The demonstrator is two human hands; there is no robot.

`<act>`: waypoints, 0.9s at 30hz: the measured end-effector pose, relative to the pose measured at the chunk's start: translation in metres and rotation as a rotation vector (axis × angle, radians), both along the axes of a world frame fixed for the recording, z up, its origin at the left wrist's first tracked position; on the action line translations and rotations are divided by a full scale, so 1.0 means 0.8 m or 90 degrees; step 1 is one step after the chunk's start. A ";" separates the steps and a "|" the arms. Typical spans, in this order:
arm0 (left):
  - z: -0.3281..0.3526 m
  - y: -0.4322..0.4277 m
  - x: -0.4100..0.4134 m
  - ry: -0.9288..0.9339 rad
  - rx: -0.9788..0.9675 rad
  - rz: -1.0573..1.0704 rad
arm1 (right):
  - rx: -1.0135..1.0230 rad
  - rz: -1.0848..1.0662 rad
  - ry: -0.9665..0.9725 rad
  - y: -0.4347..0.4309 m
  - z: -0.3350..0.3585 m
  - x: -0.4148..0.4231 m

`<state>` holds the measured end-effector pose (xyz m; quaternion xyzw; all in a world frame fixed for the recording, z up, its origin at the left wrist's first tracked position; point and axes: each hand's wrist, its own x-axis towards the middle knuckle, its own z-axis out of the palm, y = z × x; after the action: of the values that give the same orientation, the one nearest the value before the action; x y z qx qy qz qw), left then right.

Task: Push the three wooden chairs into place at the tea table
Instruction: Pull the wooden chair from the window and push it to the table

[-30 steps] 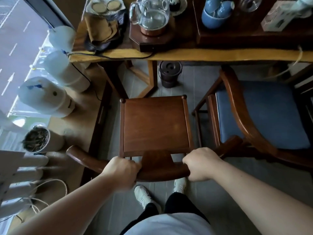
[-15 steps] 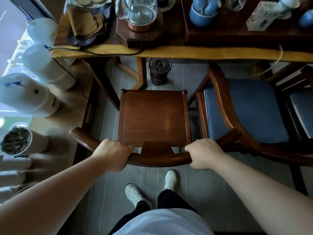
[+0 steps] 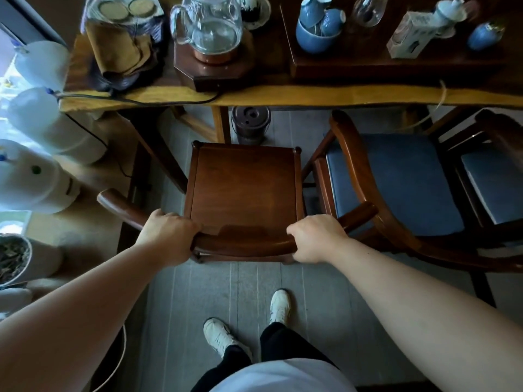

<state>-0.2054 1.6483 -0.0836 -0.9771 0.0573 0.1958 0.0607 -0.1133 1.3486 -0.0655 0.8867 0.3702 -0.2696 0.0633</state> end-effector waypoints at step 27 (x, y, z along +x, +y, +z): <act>0.012 -0.059 -0.026 0.071 -0.077 0.018 | -0.048 0.011 0.013 -0.054 0.005 -0.024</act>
<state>-0.2260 1.6009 -0.0743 -0.9673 0.0583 0.2469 -0.0049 -0.1326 1.3055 -0.0616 0.8778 0.3680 -0.2915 0.0952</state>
